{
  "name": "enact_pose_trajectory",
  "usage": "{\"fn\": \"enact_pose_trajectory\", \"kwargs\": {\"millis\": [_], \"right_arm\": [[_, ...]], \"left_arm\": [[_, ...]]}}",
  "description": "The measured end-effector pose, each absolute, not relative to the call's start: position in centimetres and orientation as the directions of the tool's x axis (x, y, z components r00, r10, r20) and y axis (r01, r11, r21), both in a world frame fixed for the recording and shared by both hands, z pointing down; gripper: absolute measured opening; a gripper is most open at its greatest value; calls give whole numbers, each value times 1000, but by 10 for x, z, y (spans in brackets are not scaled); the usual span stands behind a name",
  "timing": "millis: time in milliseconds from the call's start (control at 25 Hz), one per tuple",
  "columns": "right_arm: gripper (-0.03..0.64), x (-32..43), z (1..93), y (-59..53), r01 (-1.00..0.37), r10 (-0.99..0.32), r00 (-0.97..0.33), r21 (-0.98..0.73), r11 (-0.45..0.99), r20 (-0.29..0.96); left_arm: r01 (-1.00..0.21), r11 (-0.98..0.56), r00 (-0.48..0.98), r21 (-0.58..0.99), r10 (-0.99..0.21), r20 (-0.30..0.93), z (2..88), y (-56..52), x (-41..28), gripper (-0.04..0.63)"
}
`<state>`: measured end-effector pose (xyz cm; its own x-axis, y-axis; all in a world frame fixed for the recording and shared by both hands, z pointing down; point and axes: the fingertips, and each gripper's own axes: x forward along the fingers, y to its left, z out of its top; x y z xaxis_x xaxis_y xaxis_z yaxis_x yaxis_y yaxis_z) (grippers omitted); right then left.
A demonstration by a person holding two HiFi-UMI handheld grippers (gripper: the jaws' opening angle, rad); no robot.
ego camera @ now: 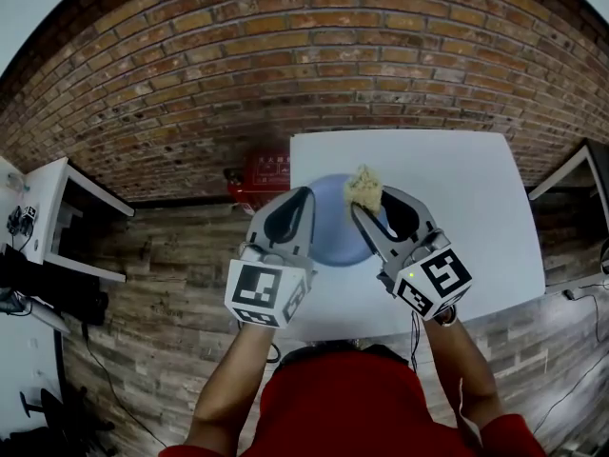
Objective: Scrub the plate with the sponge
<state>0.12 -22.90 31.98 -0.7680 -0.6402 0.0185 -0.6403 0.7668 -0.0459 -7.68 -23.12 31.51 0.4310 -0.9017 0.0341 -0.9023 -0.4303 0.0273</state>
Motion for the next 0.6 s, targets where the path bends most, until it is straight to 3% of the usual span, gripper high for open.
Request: {"fn": "enact_pose_trajectory", "kwargs": {"millis": [600], "right_arm": [[152, -2, 315, -209, -620, -620, -785, 2, 785, -22]], "left_arm": [[-881, -472, 472, 26, -882, -10, 309, -215, -61, 14]]}}
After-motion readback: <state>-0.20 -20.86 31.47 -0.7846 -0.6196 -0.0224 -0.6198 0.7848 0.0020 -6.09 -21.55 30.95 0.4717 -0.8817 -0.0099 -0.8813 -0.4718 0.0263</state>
